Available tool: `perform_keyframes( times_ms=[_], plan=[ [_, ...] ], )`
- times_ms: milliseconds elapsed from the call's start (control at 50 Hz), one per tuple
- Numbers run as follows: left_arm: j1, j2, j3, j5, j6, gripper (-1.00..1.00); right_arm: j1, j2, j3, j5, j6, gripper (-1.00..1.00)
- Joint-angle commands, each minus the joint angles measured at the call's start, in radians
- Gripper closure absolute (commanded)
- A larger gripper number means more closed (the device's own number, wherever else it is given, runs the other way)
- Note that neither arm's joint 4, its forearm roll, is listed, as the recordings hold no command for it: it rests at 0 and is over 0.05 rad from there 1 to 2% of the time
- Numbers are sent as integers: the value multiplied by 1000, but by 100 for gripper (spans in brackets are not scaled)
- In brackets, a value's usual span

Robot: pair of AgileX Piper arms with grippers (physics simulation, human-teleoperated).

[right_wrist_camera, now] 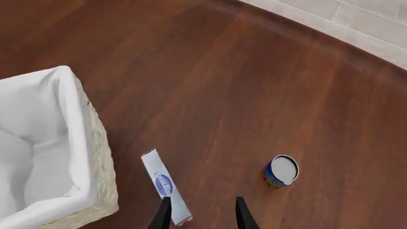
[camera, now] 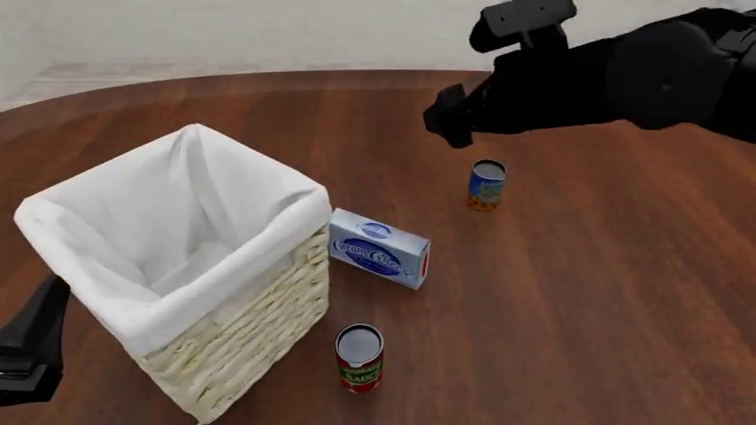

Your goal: Pick up the cream cheese box, and put it in the basket.

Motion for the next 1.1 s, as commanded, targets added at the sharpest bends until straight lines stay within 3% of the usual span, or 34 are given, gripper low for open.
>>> perform_keyframes(
  times_ms=[20,420,740,1100],
  plan=[
    [-1,0,0,0,0,-100,-5,98,-45,10,-10,-100],
    [-1,0,0,0,0,-100,43,129,-23,5,-16,-100],
    [-1,0,0,0,0,-100,22,205,-38,-13,-32,-100],
    [-1,0,0,0,0,-100,82,240,-9,-31,-30,-100]
  ],
)
